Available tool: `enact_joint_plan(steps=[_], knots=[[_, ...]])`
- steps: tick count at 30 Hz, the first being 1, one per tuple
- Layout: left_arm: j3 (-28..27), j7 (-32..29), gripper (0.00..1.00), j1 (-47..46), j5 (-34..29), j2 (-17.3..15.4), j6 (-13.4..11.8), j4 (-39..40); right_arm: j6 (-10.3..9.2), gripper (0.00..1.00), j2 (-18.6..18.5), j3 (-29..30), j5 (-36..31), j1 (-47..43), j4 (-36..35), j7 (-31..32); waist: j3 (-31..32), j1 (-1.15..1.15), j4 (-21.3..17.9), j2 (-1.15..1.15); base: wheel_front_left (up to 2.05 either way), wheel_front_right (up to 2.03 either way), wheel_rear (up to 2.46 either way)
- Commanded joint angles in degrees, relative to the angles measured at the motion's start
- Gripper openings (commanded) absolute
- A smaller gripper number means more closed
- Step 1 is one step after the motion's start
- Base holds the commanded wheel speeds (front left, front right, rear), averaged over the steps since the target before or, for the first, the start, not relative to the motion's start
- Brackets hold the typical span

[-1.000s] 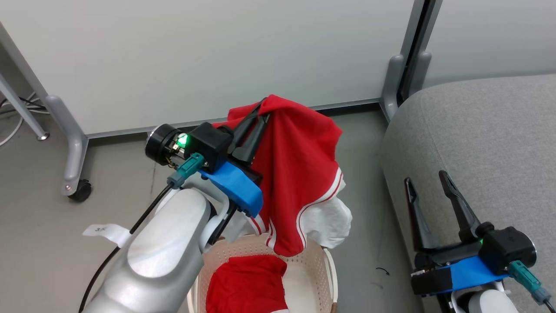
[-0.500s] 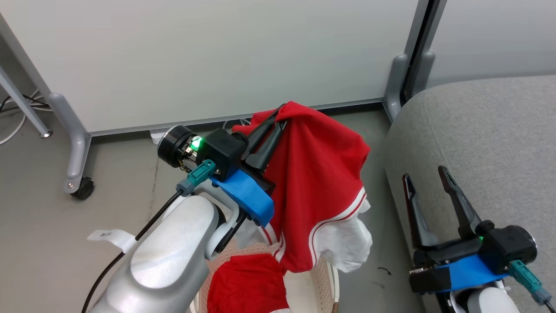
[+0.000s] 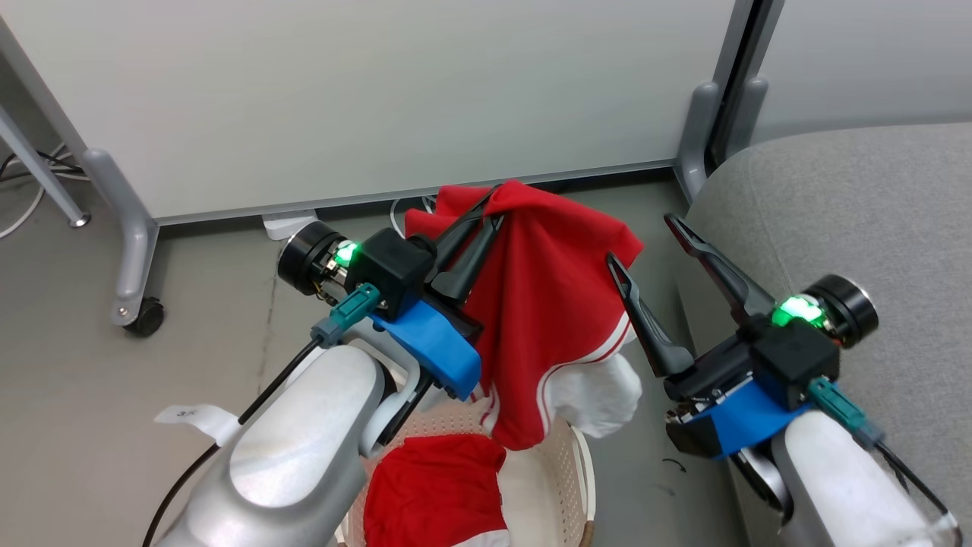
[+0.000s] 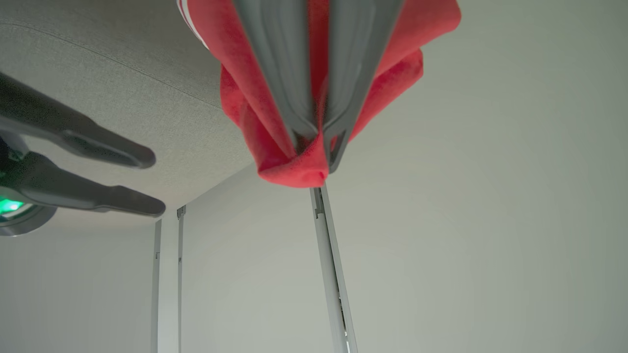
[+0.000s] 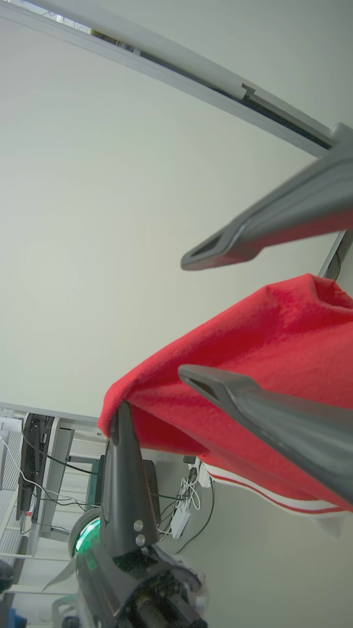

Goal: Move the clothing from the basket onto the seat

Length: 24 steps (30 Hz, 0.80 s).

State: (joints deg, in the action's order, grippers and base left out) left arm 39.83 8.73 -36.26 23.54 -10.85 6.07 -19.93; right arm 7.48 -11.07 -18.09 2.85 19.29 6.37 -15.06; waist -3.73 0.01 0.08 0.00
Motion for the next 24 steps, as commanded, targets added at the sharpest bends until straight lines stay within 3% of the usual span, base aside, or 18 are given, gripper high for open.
enact_joint_plan(steps=[1, 16, 24], knots=[[0.1, 0.4, 0.00, -0.8, -0.1, 0.1, -0.1, 0.2, 0.03, 1.00, -1.2, -1.2, 0.7, 1.8, 1.3, -0.2, -0.2, -0.01, 0.2, 0.00, 0.00, 0.00, 0.00], [4.4, 1.3, 0.00, -2.9, -0.3, 2.9, 0.7, -0.6, 0.02, 1.00, -10.1, -20.1, 5.4, 18.8, 15.6, -0.2, -0.9, -0.01, 2.8, 0.00, 0.00, 0.00, 0.00], [6.2, 2.1, 0.00, -3.3, 0.2, 3.8, 1.0, -1.4, 0.02, 1.00, -10.2, -28.6, 12.8, 22.9, 22.0, -0.2, -0.3, -0.01, 3.7, 0.00, 0.00, 0.00, 0.00]])
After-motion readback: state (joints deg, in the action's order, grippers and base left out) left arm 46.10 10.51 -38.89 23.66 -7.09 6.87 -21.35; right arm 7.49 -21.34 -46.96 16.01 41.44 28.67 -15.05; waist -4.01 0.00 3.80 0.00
